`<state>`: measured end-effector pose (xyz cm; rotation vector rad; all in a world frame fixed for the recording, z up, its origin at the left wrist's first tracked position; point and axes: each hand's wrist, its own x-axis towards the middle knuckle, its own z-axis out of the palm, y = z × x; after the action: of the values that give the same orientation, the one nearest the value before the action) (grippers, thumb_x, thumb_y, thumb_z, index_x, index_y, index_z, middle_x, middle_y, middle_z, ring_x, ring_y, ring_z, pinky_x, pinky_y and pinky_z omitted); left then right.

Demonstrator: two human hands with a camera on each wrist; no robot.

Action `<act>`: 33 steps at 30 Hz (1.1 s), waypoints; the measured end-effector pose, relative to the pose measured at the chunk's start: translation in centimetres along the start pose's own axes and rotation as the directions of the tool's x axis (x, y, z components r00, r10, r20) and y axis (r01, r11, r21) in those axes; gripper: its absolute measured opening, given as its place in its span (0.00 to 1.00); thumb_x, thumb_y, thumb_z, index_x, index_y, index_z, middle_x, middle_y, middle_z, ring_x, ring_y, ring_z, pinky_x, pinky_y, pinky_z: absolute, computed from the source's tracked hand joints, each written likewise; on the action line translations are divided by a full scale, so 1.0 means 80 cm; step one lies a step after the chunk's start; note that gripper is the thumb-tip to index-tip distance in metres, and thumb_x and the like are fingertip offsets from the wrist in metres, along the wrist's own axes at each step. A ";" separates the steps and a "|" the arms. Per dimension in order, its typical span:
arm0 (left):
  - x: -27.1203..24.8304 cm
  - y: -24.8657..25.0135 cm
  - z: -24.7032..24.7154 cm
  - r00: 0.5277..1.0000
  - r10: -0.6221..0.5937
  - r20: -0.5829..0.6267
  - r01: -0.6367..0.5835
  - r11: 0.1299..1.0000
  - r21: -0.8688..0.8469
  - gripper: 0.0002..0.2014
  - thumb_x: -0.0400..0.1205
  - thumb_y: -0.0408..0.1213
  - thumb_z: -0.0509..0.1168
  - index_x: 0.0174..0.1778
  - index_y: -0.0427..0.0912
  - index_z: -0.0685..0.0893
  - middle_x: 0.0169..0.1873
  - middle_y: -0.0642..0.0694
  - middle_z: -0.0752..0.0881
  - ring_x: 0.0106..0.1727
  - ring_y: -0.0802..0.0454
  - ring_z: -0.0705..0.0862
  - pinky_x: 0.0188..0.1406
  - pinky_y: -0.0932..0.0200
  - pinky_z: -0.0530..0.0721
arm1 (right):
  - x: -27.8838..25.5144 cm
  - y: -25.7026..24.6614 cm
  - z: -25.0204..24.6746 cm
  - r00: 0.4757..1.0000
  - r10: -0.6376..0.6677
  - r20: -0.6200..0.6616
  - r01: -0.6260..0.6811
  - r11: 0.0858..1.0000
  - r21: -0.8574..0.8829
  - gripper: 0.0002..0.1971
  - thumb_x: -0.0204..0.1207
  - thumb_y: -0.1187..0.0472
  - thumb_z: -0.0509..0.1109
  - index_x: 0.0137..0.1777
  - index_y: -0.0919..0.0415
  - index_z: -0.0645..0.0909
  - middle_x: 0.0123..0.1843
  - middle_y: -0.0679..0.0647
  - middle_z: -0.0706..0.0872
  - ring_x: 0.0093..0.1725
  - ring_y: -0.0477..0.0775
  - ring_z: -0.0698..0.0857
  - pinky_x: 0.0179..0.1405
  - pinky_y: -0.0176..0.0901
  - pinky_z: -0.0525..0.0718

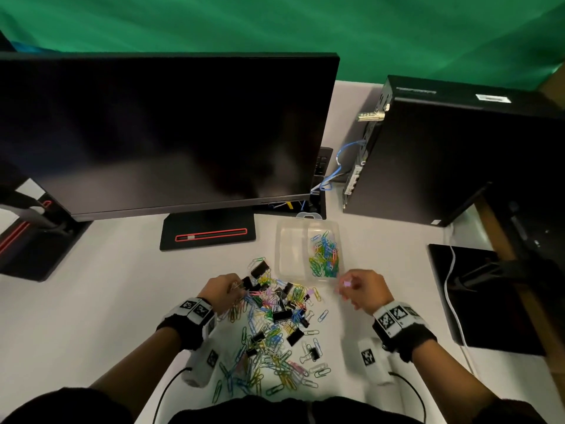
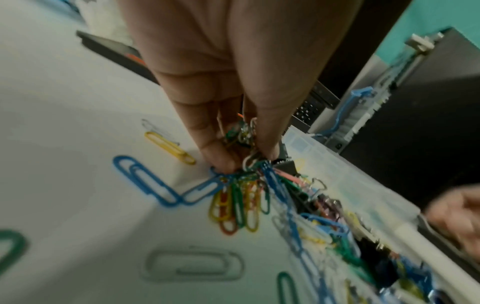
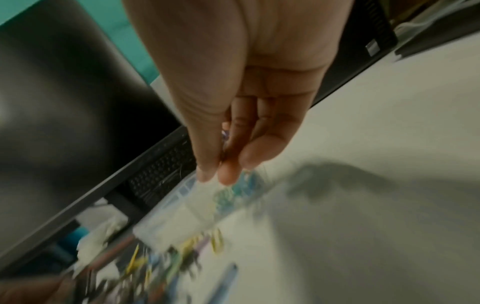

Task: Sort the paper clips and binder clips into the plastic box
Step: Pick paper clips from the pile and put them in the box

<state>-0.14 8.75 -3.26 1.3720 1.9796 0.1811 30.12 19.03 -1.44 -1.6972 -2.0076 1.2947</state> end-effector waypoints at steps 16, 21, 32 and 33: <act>-0.007 0.031 0.019 0.963 0.091 0.252 0.040 0.880 -0.474 0.08 0.83 0.35 0.60 0.37 0.42 0.76 0.30 0.44 0.79 0.21 0.61 0.84 0.23 0.69 0.82 | -0.021 0.009 0.056 0.947 -0.168 0.273 0.269 0.881 -0.389 0.30 0.66 0.55 0.76 0.69 0.52 0.74 0.68 0.53 0.74 0.69 0.53 0.70 0.72 0.42 0.68; -0.007 0.053 0.022 0.941 0.089 0.325 0.121 0.811 -0.572 0.14 0.86 0.35 0.53 0.36 0.40 0.77 0.32 0.41 0.79 0.28 0.51 0.82 0.24 0.62 0.80 | -0.012 0.006 0.066 0.926 -0.157 0.342 0.297 0.863 -0.408 0.44 0.63 0.51 0.78 0.77 0.55 0.61 0.75 0.55 0.67 0.74 0.55 0.65 0.75 0.43 0.62; 0.015 0.131 0.022 0.924 0.097 0.370 0.284 0.473 -0.834 0.10 0.84 0.34 0.56 0.42 0.34 0.81 0.43 0.39 0.85 0.41 0.46 0.87 0.45 0.54 0.88 | -0.033 0.031 0.083 0.971 -0.226 0.077 0.235 0.961 -0.142 0.11 0.66 0.64 0.77 0.48 0.62 0.84 0.38 0.44 0.76 0.34 0.39 0.73 0.43 0.35 0.73; 0.018 0.139 0.019 0.921 0.117 0.372 0.285 0.451 -0.846 0.11 0.84 0.34 0.57 0.43 0.32 0.82 0.46 0.38 0.85 0.44 0.43 0.87 0.49 0.52 0.88 | -0.033 0.031 0.082 0.971 -0.222 0.085 0.233 0.959 -0.158 0.10 0.67 0.63 0.77 0.47 0.62 0.83 0.38 0.45 0.77 0.35 0.42 0.75 0.44 0.35 0.72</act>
<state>8.99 14.36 0.33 0.5083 1.2315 0.7449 28.44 13.49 -6.17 -1.4489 -2.3296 1.1476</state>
